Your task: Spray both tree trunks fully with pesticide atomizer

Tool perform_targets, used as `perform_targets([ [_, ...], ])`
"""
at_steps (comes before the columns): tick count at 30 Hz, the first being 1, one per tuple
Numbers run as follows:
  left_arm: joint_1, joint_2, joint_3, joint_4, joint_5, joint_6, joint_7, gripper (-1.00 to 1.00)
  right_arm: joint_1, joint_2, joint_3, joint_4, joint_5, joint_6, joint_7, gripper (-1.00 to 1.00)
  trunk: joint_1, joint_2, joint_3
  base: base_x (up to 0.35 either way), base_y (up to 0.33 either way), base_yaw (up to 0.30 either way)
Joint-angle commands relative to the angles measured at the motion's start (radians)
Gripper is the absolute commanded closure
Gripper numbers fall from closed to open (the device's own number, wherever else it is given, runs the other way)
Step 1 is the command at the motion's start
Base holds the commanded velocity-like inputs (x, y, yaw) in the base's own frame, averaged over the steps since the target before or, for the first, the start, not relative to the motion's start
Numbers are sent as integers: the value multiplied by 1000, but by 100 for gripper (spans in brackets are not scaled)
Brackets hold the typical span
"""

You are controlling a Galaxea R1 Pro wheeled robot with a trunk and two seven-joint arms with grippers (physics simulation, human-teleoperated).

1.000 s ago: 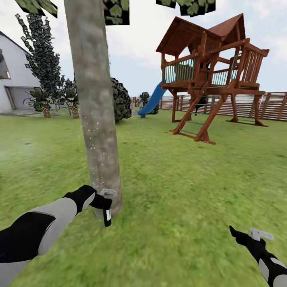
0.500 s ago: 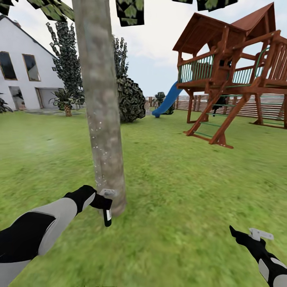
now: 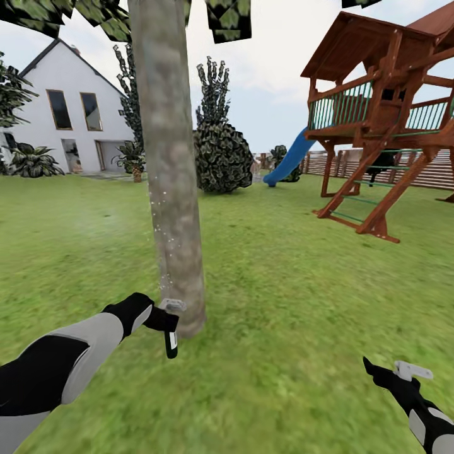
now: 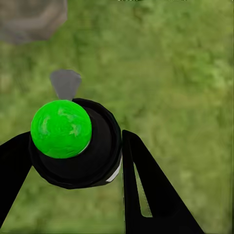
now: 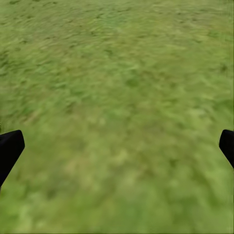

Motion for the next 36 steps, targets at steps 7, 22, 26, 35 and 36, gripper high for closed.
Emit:
perform_targets([
  [7,-1,0,1,0,0,0,0,100,0,0,0,0,0,0,0,-100,0,0,0,156,-310,256],
  [22,37,-9,1,1,-1,6,1,100,0,0,0,0,0,0,0,-100,0,0,0,189,-287,239],
  [26,40,-13,1,0,-2,14,1,100,0,0,0,0,0,0,0,-100,0,0,0,206,-207,27],
  [35,37,-35,4,-234,-9,358,109,100,0,0,0,0,0,0,-1,-100,0,0,0,18,-17,1],
  [36,35,-34,4,-259,-10,396,118,100,0,0,0,0,0,0,-1,-100,0,0,0,0,0,0],
])
